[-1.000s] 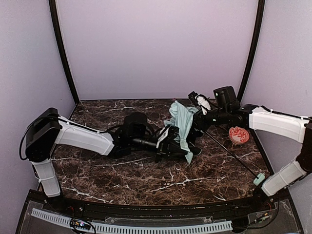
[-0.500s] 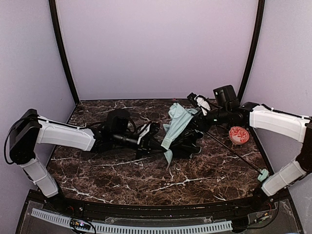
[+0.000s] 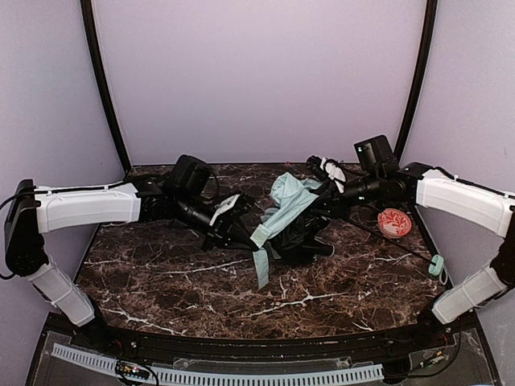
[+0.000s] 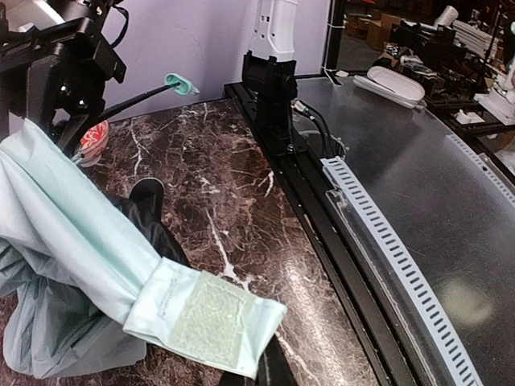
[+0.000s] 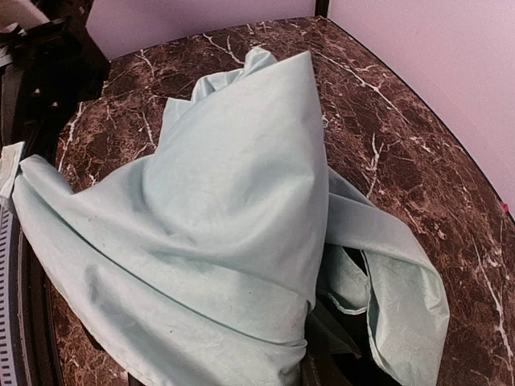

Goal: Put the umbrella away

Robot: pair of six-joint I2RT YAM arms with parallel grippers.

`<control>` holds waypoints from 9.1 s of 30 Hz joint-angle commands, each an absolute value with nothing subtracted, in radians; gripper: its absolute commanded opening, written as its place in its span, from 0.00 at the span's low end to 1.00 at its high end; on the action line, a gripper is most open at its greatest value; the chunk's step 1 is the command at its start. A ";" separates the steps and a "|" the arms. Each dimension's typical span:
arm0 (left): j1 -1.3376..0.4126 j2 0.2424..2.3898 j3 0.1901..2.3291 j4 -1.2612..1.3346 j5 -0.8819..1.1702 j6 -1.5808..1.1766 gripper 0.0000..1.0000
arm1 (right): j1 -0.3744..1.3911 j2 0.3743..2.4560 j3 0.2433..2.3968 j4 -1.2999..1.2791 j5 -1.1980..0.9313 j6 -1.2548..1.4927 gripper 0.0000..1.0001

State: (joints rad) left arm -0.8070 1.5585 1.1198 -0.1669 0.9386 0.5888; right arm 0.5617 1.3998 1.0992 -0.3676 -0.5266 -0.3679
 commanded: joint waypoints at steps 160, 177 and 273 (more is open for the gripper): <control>-0.891 1.659 0.792 0.567 0.546 0.526 0.00 | 0.511 1.127 1.211 -0.185 -0.709 -0.276 0.00; -0.804 1.703 0.938 0.384 0.607 0.687 0.00 | 0.646 1.150 1.173 -0.317 -0.518 -0.258 0.00; -0.906 1.572 0.681 0.772 0.280 0.268 0.82 | 0.567 1.106 1.146 -0.067 -0.558 -0.290 0.00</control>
State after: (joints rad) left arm -0.9298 1.6630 0.7200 0.9169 0.3153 0.1230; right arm 0.5777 1.1332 1.0843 -0.0547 -0.5087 -0.2279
